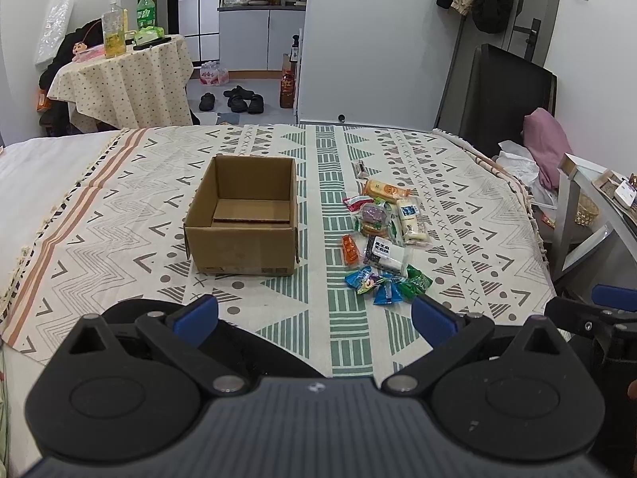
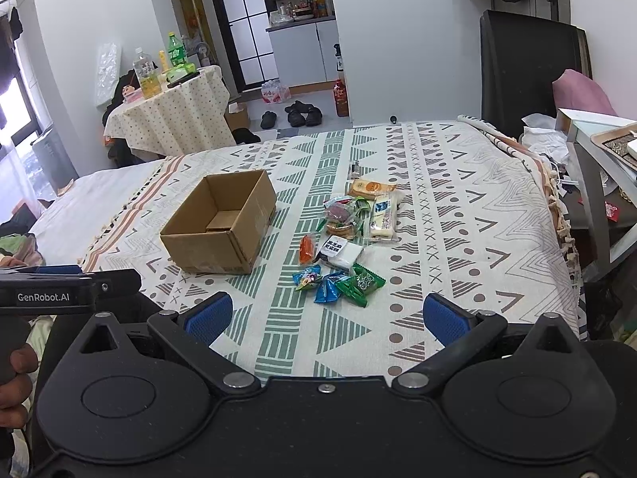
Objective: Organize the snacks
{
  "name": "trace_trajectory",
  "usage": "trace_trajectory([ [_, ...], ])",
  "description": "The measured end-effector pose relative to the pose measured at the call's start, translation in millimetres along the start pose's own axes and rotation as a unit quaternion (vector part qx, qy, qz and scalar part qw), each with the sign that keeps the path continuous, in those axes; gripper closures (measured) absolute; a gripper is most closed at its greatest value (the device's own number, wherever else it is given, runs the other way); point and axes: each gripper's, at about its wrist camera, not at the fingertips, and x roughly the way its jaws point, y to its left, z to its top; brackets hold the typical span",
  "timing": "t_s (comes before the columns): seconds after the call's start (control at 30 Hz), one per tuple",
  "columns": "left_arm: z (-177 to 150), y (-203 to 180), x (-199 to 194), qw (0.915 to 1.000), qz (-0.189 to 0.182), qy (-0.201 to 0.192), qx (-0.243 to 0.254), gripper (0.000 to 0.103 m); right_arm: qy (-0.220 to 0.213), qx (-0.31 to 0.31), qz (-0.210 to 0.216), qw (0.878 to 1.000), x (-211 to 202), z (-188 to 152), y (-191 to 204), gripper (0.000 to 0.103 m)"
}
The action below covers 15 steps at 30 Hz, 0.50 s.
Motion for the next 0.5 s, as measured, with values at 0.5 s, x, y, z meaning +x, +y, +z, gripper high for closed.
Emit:
trace_trajectory([
  [0.5, 9.6, -7.0, 7.0, 0.9999, -0.003, 0.012, 0.003, 0.000, 0.000, 0.002, 0.001, 1.000, 0.8, 3.1, -3.0, 0.000],
])
